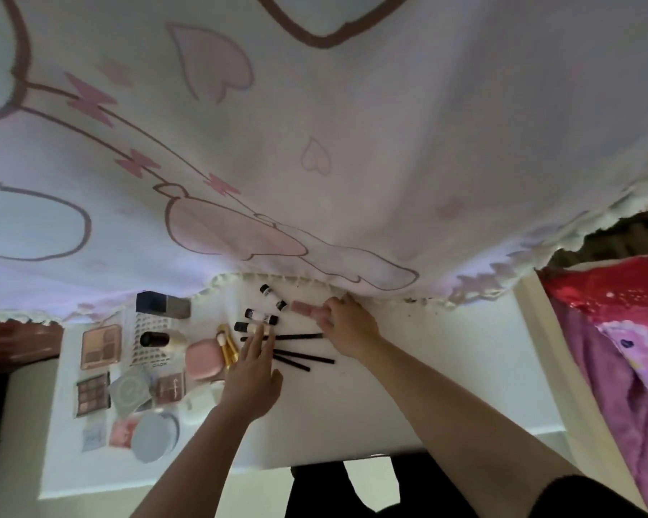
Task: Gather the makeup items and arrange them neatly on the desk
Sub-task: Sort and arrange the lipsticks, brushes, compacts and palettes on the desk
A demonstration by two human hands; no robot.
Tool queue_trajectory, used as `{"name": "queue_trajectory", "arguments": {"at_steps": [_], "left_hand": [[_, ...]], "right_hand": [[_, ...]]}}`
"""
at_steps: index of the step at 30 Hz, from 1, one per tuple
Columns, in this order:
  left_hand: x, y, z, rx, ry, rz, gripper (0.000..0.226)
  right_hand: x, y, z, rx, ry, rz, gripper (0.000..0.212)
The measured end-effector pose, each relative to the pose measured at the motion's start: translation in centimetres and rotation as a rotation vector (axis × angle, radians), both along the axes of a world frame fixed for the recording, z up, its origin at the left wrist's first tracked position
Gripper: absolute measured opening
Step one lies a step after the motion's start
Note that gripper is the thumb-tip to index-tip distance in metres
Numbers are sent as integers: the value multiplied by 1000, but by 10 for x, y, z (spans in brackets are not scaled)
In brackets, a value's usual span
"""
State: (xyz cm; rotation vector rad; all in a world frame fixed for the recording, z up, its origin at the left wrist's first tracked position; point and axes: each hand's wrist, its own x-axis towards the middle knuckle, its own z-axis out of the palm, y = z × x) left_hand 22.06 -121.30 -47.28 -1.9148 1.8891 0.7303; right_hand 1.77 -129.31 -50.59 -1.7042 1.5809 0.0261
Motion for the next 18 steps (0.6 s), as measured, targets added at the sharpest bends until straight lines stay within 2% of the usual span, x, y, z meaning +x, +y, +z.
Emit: {"name": "queue_trajectory", "arguments": {"at_steps": [2, 4, 7, 9, 11, 13, 16, 18], "left_hand": [[0, -3, 4, -12, 57, 42, 68], [-4, -10, 13, -66, 179, 174, 61], [-18, -27, 38, -68, 492, 441, 56], [-29, -35, 56, -63, 672, 501, 48], [-36, -40, 73, -96, 772, 425, 36], [-42, -39, 89, -152, 839, 307, 34], [-47, -31, 111, -233, 902, 163, 28], [-48, -24, 121, -209, 933, 101, 27]], "right_hand": [[-10, 7, 14, 63, -141, -61, 28], [-21, 17, 33, 78, -284, -139, 31], [-31, 36, 71, 60, -453, -177, 27], [-29, 50, 94, 36, -543, -248, 22], [-24, 63, 113, 54, -633, -439, 17], [-17, 74, 129, 91, -712, -571, 20], [-2, 89, 150, 185, -897, -798, 30], [6, 96, 157, 176, -905, -895, 47]]}}
